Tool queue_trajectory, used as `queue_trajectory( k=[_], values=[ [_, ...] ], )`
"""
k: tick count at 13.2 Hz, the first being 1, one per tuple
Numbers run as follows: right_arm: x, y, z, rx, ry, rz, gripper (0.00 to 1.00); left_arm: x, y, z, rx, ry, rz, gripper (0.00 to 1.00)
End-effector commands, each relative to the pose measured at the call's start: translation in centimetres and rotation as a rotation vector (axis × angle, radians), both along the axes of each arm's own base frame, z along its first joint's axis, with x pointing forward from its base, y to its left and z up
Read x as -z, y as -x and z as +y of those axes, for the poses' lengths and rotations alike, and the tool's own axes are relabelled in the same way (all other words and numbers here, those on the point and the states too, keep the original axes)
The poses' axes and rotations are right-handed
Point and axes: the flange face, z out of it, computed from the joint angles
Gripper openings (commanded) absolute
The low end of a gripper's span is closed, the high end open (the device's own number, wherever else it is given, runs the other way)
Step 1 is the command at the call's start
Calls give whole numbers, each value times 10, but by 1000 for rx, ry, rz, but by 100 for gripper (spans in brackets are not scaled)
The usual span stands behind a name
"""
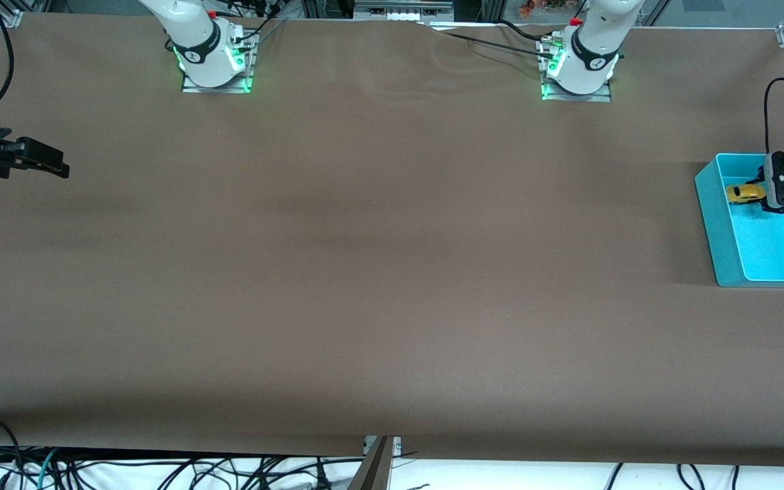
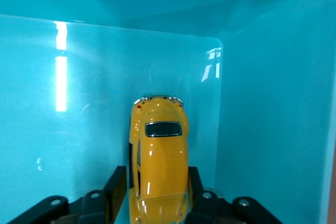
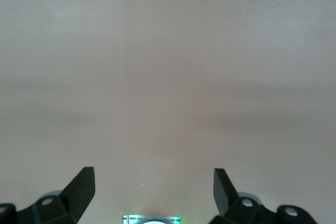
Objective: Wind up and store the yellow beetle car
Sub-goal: 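Open the left gripper to release the car in the tray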
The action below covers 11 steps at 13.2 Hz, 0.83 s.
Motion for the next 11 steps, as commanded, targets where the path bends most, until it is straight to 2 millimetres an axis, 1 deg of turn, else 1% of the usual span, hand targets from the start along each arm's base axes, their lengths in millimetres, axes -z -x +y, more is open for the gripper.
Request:
queue_trajectory(
  k=[1,3,4,6,7,8,10,11],
  values=[
    [-5,1,-1,-9,-17,-2,100,-48,-22,-2,33,-27,-12,100],
    [-5,1,-1,-9,-17,-4,100,-109,-51,-26,-13,-31,46,100],
    [-5,1,-2,-7,-16,-5,100,-133,-64,-39,-54,-35,80,100],
    [-5,1,-1,-9,-16,-5,100,-175,-90,-72,-120,-40,128,100],
    [-5,1,-2,-7,-16,-4,100,-193,-103,-93,-164,-50,150,100],
    [-5,1,-1,-9,-16,-5,100,-210,-119,-120,-190,-60,146,100],
    [-5,1,-2,-7,-16,-5,100,-250,-147,-166,-244,-86,92,100],
    [-5,1,-2,-7,-16,-4,100,-265,-158,-197,-314,-102,91,100]
  ],
)
